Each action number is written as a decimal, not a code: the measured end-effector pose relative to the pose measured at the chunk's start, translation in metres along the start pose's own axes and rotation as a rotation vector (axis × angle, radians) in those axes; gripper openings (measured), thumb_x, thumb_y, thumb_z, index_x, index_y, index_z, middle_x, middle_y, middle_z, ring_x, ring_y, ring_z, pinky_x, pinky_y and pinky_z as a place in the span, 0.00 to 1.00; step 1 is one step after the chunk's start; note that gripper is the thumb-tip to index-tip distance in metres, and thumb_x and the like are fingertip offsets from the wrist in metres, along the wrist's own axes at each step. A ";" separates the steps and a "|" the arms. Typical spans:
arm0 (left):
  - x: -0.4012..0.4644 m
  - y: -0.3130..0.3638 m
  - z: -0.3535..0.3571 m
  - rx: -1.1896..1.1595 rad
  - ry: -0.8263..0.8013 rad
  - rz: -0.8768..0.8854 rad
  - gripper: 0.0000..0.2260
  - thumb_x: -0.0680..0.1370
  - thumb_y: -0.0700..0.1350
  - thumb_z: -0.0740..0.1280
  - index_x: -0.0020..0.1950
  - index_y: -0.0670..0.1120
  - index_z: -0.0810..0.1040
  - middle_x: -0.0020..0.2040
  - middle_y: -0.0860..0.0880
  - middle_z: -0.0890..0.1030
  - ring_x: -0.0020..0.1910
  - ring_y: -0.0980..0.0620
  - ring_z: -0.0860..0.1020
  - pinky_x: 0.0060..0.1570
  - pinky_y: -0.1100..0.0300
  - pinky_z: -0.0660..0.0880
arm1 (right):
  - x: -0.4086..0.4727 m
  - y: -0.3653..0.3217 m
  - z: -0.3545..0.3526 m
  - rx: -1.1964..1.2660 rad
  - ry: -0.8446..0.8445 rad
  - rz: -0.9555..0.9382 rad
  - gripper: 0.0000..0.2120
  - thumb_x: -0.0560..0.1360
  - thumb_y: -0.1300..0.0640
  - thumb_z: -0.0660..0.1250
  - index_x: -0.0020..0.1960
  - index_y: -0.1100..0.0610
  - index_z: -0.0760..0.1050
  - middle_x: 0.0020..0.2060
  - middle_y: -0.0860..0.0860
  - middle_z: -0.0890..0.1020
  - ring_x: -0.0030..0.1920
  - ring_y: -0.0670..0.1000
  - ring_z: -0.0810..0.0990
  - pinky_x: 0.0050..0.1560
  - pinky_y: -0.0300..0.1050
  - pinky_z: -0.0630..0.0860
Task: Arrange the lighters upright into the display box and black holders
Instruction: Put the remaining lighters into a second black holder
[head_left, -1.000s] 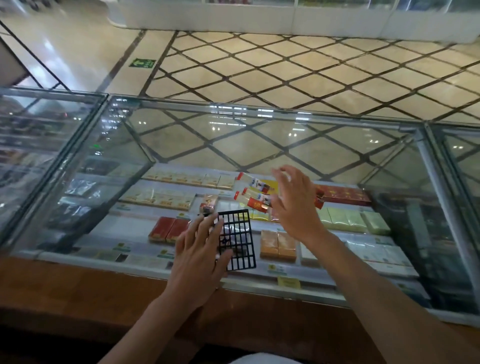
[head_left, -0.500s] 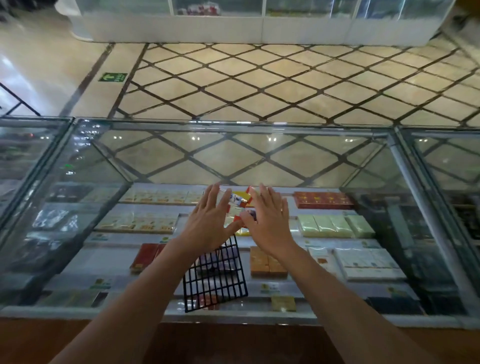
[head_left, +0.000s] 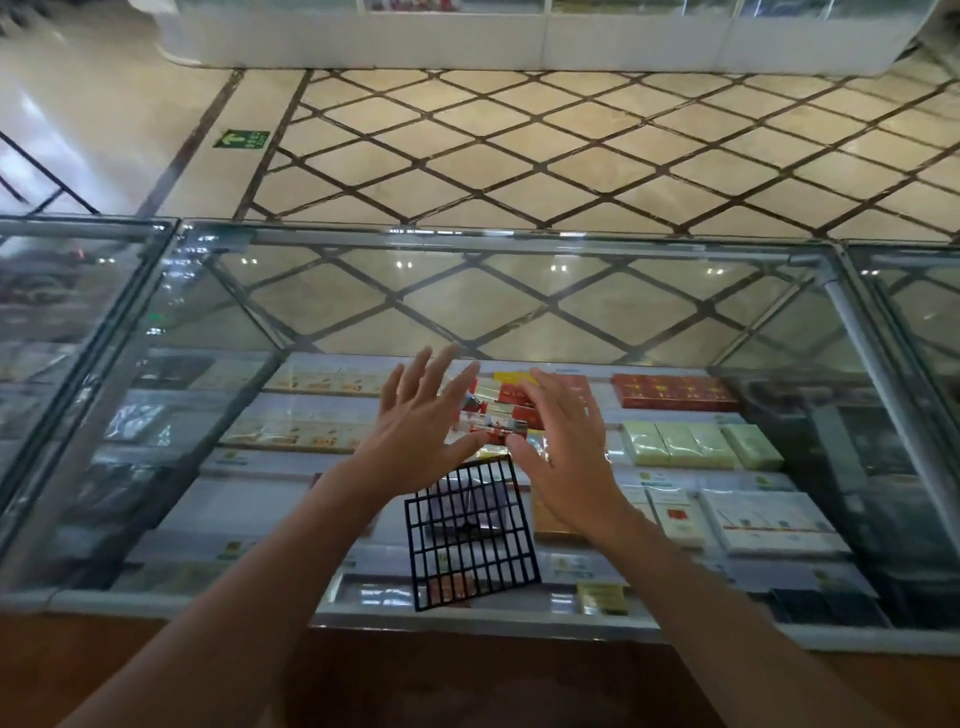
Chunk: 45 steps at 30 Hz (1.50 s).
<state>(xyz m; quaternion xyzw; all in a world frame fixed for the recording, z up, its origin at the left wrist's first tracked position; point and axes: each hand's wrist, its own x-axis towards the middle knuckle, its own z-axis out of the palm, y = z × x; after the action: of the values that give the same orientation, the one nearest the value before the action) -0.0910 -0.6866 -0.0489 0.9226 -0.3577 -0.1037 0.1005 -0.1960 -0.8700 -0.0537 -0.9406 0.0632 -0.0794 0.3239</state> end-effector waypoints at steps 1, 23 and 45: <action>0.005 0.005 -0.002 0.020 0.017 0.074 0.37 0.75 0.70 0.51 0.81 0.57 0.45 0.81 0.49 0.40 0.79 0.44 0.36 0.77 0.41 0.41 | -0.010 0.001 -0.005 0.021 0.045 -0.015 0.28 0.78 0.41 0.55 0.76 0.49 0.62 0.77 0.47 0.62 0.77 0.40 0.49 0.77 0.55 0.45; -0.059 -0.054 0.004 0.042 0.086 -0.192 0.28 0.80 0.63 0.46 0.80 0.59 0.53 0.80 0.53 0.55 0.79 0.48 0.53 0.74 0.46 0.54 | -0.072 -0.016 0.005 -0.446 -0.284 -0.165 0.25 0.82 0.39 0.48 0.76 0.43 0.62 0.78 0.48 0.60 0.78 0.54 0.57 0.75 0.62 0.52; -0.199 -0.197 -0.022 0.128 0.119 -0.278 0.26 0.83 0.61 0.46 0.80 0.55 0.55 0.79 0.49 0.59 0.79 0.48 0.55 0.76 0.48 0.55 | -0.018 -0.151 0.135 -0.384 -0.193 -0.077 0.34 0.79 0.35 0.44 0.79 0.50 0.56 0.80 0.53 0.53 0.80 0.56 0.49 0.77 0.64 0.49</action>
<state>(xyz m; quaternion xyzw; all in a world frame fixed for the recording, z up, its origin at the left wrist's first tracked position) -0.1031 -0.4066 -0.0552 0.9723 -0.2258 -0.0386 0.0473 -0.1773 -0.6680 -0.0677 -0.9900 0.0098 0.0122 0.1402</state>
